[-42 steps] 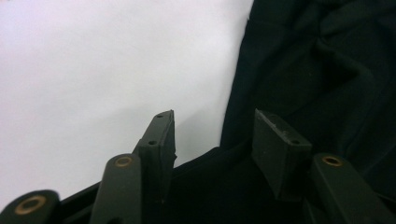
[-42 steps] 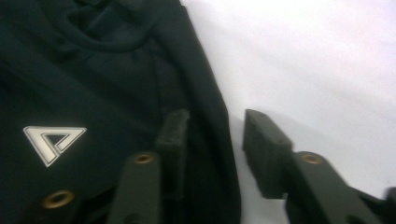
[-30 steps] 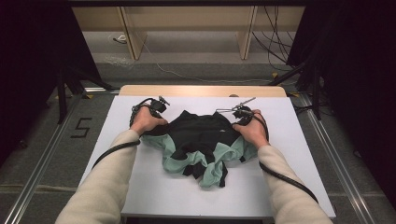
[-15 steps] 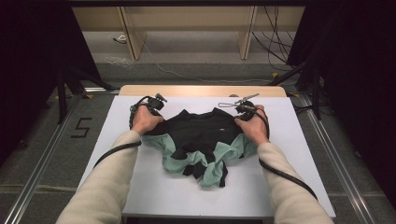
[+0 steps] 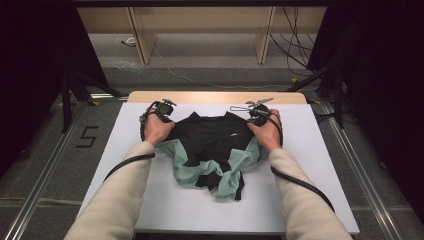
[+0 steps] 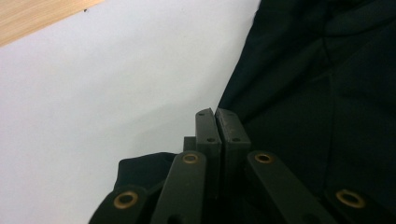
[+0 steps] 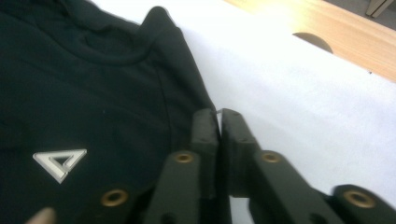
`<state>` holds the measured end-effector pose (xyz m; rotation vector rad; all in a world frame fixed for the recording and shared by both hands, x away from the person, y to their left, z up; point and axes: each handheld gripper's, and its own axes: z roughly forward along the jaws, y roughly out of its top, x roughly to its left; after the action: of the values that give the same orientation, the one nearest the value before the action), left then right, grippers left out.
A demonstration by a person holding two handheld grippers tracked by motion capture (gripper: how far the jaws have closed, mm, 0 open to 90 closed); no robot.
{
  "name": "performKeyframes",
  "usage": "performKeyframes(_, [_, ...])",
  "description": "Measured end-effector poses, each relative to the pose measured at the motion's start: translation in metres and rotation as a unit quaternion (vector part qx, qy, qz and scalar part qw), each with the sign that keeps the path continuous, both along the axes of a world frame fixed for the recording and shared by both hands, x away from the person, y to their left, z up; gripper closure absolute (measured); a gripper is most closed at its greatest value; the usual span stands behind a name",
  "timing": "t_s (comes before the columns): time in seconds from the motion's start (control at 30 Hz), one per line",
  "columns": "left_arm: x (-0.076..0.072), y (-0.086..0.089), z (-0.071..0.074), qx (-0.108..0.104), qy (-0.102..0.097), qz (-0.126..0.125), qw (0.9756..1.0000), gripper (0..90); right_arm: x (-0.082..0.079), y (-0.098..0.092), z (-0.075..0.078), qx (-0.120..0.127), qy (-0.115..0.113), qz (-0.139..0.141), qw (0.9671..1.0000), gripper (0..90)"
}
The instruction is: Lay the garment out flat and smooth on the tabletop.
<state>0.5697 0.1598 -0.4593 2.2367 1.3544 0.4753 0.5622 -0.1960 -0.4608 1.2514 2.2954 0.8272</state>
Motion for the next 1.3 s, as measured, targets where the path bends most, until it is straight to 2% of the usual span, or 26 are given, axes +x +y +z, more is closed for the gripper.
performKeyframes(0.07, [0.000,0.002,0.000,0.000,-0.005,0.003,1.0000,88.0,-0.002,-0.003,0.002,-0.003,-0.009,0.001,1.0000,79.6])
performKeyframes(0.13, [0.001,0.004,0.002,0.002,-0.019,0.011,0.9997,88.0,-0.006,-0.010,0.009,0.001,-0.012,-0.004,0.9999,77.8])
performKeyframes(0.27, [0.000,0.009,0.004,0.005,-0.024,0.007,0.9997,87.2,-0.017,-0.029,0.022,0.002,-0.015,-0.010,0.9998,75.5])
performKeyframes(0.3, [-0.001,0.009,0.005,0.004,-0.028,0.003,0.9996,86.6,-0.020,-0.033,0.024,0.003,-0.010,-0.010,0.9999,74.3])
performKeyframes(0.4, [-0.006,0.011,0.012,0.018,-0.040,-0.009,0.9990,79.4,-0.037,-0.050,0.024,0.003,0.011,-0.008,0.9999,72.4])
performKeyframes(0.43, [-0.007,0.013,0.015,0.020,-0.045,-0.013,0.9987,75.1,-0.047,-0.059,0.019,0.006,0.034,-0.009,0.9993,70.5])
performKeyframes(0.5, [-0.011,0.018,0.020,0.024,-0.052,-0.016,0.9982,72.6,-0.052,-0.063,0.016,0.007,0.042,-0.011,0.9990,69.4])
performKeyframes(0.57, [-0.017,0.021,0.024,0.019,-0.051,-0.027,0.9982,68.9,-0.061,-0.071,0.011,0.008,0.058,-0.017,0.9981,66.3])
performKeyframes(0.63, [-0.023,0.021,0.028,0.020,-0.042,-0.047,0.9978,62.1,-0.068,-0.078,0.007,0.032,0.067,-0.026,0.9969,62.2])
performKeyframes(0.7, [-0.032,0.020,0.031,0.019,-0.023,-0.073,0.9969,60.3,-0.073,-0.083,0.007,0.058,0.081,-0.033,0.9945,57.0])
performKeyframes(0.77, [-0.042,0.017,0.032,0.027,-0.011,-0.097,0.9949,55.3,-0.077,-0.084,0.006,0.073,0.087,-0.031,0.9930,53.0])
performKeyframes(0.8, [-0.048,0.015,0.032,0.027,-0.007,-0.114,0.9931,53.1,-0.078,-0.083,0.005,0.076,0.090,-0.029,0.9926,52.1])
performKeyframes(0.9, [-0.061,0.012,0.032,0.015,0.005,-0.145,0.9893,43.1,-0.081,-0.081,0.000,0.068,0.099,-0.024,0.9925,52.1])
performKeyframes(0.93, [-0.067,0.012,0.033,-0.006,0.008,-0.155,0.9879,39.8,-0.081,-0.080,-0.002,0.065,0.102,-0.025,0.9924,52.2])
performKeyframes(0.97, [-0.069,0.012,0.033,-0.016,0.010,-0.158,0.9872,34.4,-0.081,-0.079,-0.003,0.058,0.101,-0.025,0.9929,52.8])
performKeyframes(1.0, [-0.073,0.013,0.034,-0.027,0.011,-0.156,0.9874,30.7,-0.081,-0.078,-0.004,0.055,0.102,-0.025,0.9930,53.8])
performKeyframes(1.03, [-0.076,0.013,0.034,-0.031,0.010,-0.148,0.9884,26.1,-0.080,-0.077,-0.005,0.051,0.103,-0.023,0.9931,56.3])
performKeyframes(1.13, [-0.083,0.014,0.035,-0.026,-0.005,-0.146,0.9889,17.0,-0.080,-0.071,-0.008,0.046,0.113,-0.014,0.9925,67.7])
performKeyframes(1.2, [-0.088,0.014,0.037,-0.036,-0.007,-0.154,0.9875,16.0,-0.080,-0.067,-0.009,0.046,0.119,-0.003,0.9918,79.2])
performKeyframes(1.27, [-0.093,0.013,0.039,-0.047,-0.010,-0.159,0.9861,16.0,-0.080,-0.065,-0.007,0.036,0.120,0.004,0.9921,82.1])
performKeyframes(1.3, [-0.096,0.011,0.041,-0.045,-0.013,-0.167,0.9848,16.0,-0.079,-0.064,-0.006,0.032,0.121,0.007,0.9922,82.5])
